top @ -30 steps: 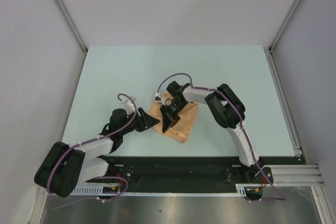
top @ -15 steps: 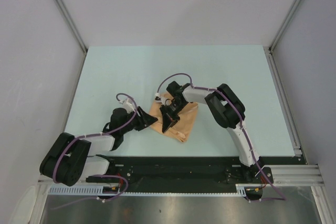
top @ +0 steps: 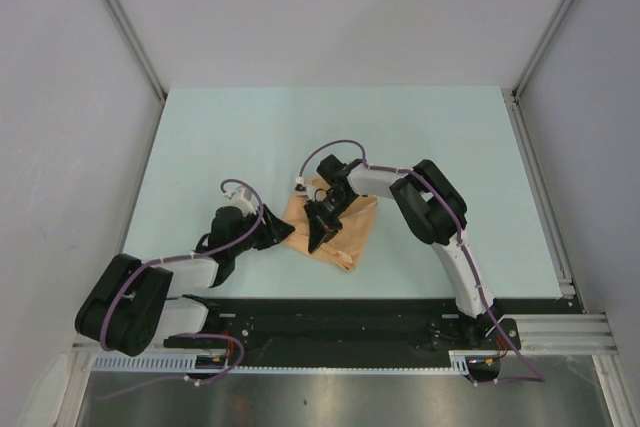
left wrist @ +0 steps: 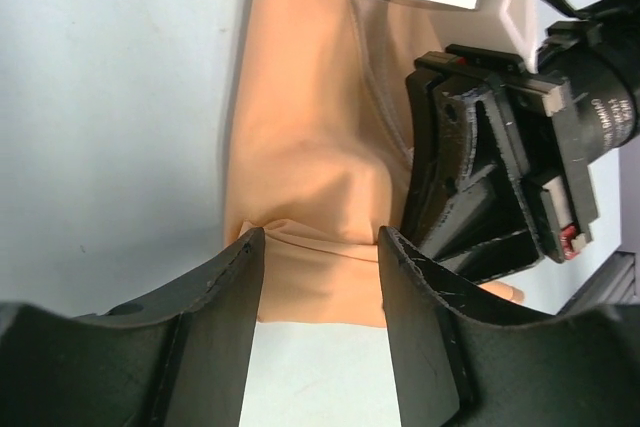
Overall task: Fold the napkin, place the utensils inside, and roll it up
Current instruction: Roll the napkin with the utensil
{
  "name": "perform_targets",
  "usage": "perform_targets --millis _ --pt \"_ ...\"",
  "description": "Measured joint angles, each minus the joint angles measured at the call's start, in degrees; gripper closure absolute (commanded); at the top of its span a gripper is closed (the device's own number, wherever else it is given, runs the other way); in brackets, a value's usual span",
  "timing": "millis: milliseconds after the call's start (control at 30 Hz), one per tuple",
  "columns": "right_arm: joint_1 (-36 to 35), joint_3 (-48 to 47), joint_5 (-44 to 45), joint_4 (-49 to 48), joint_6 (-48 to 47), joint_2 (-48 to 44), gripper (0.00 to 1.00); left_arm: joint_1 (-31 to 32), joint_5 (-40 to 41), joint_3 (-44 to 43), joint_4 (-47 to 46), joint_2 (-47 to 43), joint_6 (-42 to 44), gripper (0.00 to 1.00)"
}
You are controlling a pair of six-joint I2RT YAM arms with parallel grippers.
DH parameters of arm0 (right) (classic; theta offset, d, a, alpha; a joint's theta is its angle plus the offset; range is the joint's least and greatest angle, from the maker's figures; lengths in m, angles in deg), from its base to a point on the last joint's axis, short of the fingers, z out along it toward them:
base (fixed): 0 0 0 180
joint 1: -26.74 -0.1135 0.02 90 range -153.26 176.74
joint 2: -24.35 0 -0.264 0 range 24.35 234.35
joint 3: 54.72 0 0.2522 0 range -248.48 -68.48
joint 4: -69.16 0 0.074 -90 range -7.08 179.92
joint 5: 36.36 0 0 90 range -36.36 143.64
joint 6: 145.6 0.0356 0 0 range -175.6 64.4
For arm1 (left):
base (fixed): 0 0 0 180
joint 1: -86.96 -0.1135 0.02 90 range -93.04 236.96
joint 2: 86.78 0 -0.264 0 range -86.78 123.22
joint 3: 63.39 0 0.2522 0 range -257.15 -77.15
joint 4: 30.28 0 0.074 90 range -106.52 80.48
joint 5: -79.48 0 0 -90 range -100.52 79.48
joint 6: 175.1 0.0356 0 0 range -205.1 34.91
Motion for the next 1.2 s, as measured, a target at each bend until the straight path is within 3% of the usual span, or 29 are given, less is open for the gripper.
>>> perform_targets --millis 100,333,467,700,867,1200 --pt "0.0 0.0 0.0 -0.1 0.1 0.0 1.0 0.0 0.4 0.0 -0.4 1.2 1.0 0.43" --pt "0.0 0.2 -0.1 -0.2 0.5 0.0 1.0 -0.2 2.9 -0.3 2.2 -1.2 4.0 0.2" --pt "0.0 0.2 -0.1 -0.2 0.5 0.0 1.0 -0.2 3.7 -0.5 4.9 -3.5 5.5 0.18" --pt "0.0 0.2 -0.2 -0.2 0.6 0.0 1.0 -0.2 3.3 -0.1 5.3 -4.4 7.0 0.21" --pt "0.0 0.2 -0.3 -0.2 0.6 0.1 1.0 -0.3 -0.5 0.7 0.0 -1.3 7.4 0.22" --pt "0.0 0.2 -0.5 -0.2 0.5 0.1 1.0 -0.3 -2.1 0.2 -6.0 4.7 7.7 0.41"
